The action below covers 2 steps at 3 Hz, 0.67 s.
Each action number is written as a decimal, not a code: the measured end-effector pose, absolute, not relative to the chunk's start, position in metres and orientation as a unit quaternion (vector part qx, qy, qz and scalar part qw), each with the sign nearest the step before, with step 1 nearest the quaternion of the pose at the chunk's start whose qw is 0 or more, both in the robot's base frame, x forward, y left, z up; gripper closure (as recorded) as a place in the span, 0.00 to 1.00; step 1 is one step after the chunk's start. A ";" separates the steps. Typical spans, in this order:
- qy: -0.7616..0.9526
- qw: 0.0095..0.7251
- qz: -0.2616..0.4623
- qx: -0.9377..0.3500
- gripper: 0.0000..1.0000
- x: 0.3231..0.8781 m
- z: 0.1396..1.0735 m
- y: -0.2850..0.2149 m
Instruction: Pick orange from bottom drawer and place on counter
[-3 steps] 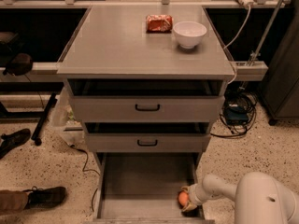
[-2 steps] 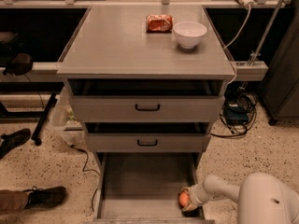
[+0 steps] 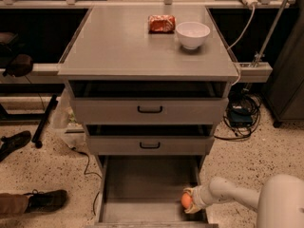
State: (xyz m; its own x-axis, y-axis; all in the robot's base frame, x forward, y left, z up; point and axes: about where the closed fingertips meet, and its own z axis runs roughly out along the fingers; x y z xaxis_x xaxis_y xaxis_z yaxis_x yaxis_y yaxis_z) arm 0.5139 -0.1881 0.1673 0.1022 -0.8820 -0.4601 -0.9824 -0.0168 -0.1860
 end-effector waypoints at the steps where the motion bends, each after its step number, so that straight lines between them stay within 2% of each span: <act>1: 0.634 0.264 0.114 -0.718 1.00 0.510 0.208 -0.175; 2: 0.588 0.310 0.128 -0.736 1.00 0.509 0.259 -0.157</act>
Offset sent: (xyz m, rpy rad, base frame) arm -0.0156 0.0639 0.1771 0.2853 -0.2336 0.3529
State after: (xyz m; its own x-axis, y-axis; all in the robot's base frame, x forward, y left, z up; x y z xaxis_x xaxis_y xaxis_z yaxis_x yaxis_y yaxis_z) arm 0.5091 -0.1569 0.2590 0.2762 -0.7858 -0.5534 -0.9449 -0.1168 -0.3058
